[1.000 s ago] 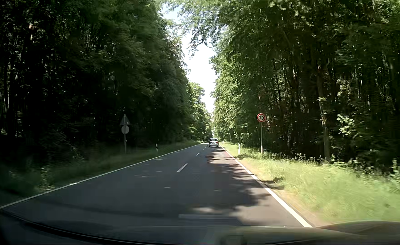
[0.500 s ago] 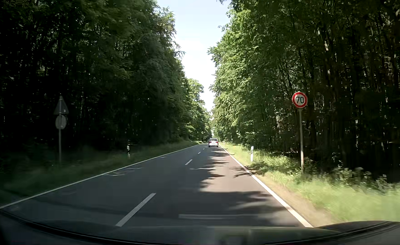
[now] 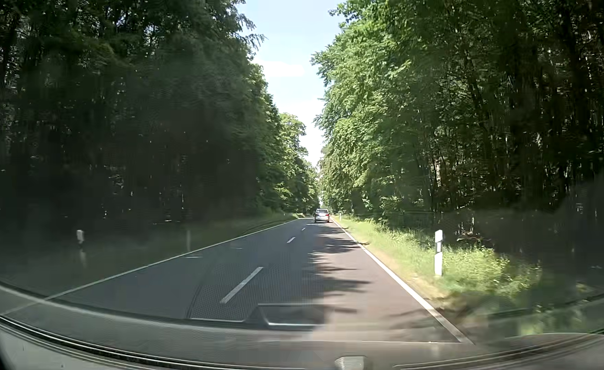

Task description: Follow the waypoints while adhering to traffic rules and regulations

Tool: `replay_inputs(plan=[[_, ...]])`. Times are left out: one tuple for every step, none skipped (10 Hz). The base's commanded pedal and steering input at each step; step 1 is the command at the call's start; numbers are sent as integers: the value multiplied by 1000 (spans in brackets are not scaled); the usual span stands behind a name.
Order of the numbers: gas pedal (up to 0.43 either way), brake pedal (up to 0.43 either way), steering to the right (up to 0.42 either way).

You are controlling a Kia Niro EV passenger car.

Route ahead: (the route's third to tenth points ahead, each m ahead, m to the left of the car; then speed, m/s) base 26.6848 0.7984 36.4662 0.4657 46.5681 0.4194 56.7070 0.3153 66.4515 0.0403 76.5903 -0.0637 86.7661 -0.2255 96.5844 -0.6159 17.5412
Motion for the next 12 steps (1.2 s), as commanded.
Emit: replay_inputs(plan=[[47,30,0],[47,30,1],[47,30,0],[59,30,1],[59,30,1],[67,30,1],[67,30,1],[79,30,1],[79,30,0],[79,30,0],[87,30,1],[87,30,0]])
